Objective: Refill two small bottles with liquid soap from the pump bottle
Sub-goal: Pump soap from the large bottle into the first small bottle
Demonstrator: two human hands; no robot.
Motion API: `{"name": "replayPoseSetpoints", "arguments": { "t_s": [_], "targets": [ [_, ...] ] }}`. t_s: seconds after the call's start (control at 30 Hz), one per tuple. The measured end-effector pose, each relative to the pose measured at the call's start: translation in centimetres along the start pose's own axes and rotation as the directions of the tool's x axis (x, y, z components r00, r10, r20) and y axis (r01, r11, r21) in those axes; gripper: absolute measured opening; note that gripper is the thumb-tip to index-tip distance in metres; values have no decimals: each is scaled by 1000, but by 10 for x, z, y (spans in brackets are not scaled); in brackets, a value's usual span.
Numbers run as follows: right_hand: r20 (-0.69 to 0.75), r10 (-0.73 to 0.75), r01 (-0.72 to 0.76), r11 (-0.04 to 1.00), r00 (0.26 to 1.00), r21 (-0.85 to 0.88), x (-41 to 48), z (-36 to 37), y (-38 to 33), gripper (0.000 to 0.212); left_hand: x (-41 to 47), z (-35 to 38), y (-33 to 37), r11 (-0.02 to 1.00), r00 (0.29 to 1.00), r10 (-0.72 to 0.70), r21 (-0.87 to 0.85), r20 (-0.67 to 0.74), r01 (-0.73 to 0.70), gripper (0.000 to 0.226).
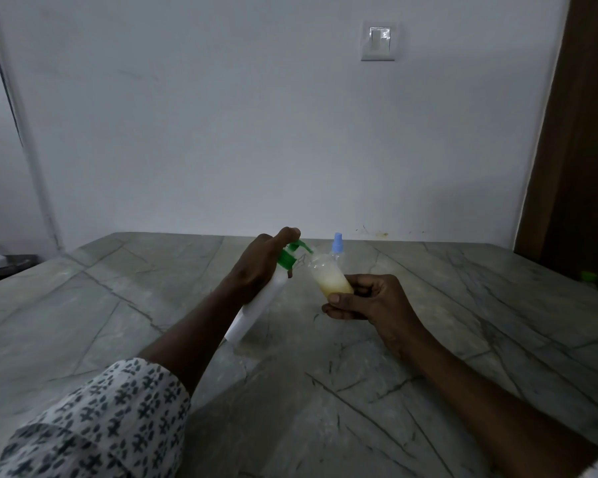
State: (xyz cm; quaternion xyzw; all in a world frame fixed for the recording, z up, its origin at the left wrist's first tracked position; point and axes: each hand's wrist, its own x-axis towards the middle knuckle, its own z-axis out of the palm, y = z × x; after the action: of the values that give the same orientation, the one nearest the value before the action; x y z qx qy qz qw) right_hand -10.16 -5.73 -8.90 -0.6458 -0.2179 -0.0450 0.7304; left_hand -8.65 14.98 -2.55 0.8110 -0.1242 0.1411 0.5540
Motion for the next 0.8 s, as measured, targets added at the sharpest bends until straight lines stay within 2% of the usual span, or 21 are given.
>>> {"name": "replayPoseSetpoints", "arguments": {
  "t_s": [0.17, 0.37, 0.53, 0.67, 0.8],
  "targets": [
    [-1, -7, 7, 1000, 1000, 22, 1, 1, -1, 44, -2, -2, -1, 999, 999, 46, 0, 4, -46, 62],
    [-12, -15, 16, 999, 1000, 49, 1, 0, -2, 40, -2, -1, -1, 996, 999, 35, 79, -19, -34, 73],
    [0, -14, 14, 999, 1000, 30, 0, -1, -1, 41, -4, 1, 3, 997, 1000, 2, 71, -18, -1, 63],
    [8, -9, 9, 1000, 1000, -13, 0, -1, 0, 43, -5, 2, 3, 998, 999, 18, 60, -50, -15, 43],
    [18, -17, 18, 999, 1000, -29, 0, -1, 0, 42, -6, 1, 1, 998, 998, 39, 43, -58, -37, 37]
  ]
}}
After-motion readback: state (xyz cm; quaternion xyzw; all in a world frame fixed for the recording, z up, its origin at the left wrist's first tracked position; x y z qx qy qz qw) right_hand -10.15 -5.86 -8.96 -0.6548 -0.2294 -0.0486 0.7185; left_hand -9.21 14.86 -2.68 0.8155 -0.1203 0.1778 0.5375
